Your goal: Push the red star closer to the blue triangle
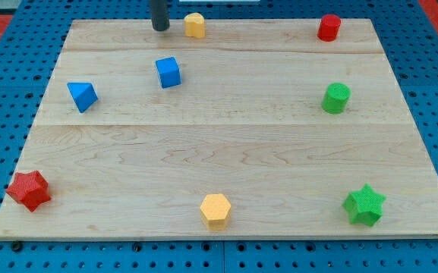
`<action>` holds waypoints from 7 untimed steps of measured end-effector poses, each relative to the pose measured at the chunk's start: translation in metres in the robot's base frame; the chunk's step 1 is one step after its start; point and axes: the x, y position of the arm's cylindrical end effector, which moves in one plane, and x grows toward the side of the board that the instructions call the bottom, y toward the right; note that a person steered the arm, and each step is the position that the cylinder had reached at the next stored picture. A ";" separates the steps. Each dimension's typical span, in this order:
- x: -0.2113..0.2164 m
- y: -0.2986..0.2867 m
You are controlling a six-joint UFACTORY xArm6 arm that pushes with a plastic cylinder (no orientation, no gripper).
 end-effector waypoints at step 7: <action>0.396 -0.160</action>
